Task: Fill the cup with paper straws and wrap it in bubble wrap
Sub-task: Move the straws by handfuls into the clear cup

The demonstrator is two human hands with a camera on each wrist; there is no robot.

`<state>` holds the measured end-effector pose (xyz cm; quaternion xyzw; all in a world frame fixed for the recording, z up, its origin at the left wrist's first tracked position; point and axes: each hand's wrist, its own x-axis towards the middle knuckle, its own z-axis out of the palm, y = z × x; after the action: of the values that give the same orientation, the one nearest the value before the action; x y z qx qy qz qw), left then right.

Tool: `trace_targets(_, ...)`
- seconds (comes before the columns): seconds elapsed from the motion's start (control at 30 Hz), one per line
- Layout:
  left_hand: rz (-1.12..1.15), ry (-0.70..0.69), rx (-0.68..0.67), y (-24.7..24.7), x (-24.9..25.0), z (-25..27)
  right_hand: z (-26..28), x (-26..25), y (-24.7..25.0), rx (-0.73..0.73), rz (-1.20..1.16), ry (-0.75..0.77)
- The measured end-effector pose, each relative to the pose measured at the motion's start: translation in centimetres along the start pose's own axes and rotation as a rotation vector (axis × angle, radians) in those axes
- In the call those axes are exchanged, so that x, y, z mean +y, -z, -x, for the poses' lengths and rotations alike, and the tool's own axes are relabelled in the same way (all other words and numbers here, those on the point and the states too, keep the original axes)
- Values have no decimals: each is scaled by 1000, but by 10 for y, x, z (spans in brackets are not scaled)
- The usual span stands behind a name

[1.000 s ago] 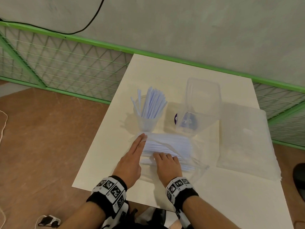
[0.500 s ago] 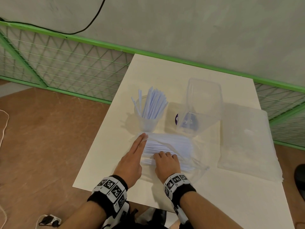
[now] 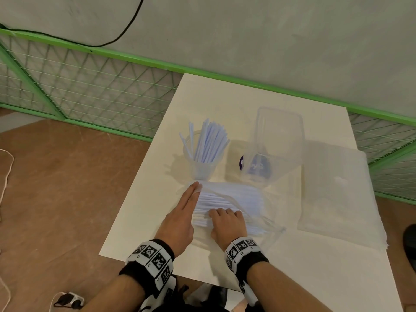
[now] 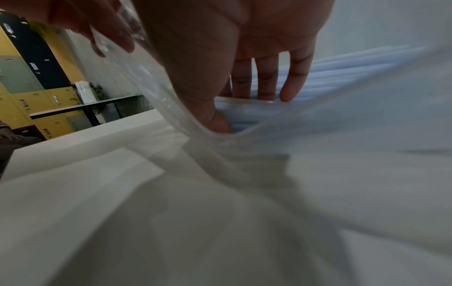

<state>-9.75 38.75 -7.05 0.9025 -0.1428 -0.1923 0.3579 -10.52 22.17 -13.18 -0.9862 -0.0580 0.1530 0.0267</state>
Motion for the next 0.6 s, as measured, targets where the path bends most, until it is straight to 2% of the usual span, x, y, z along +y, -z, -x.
trace_targets(0.4, 20, -7, 0, 1, 2, -1, -3, 0, 5, -84, 89, 36)
trace_targets(0.6, 5, -12, 1, 0, -1, -2, 0, 2, 4, -46, 45, 54)
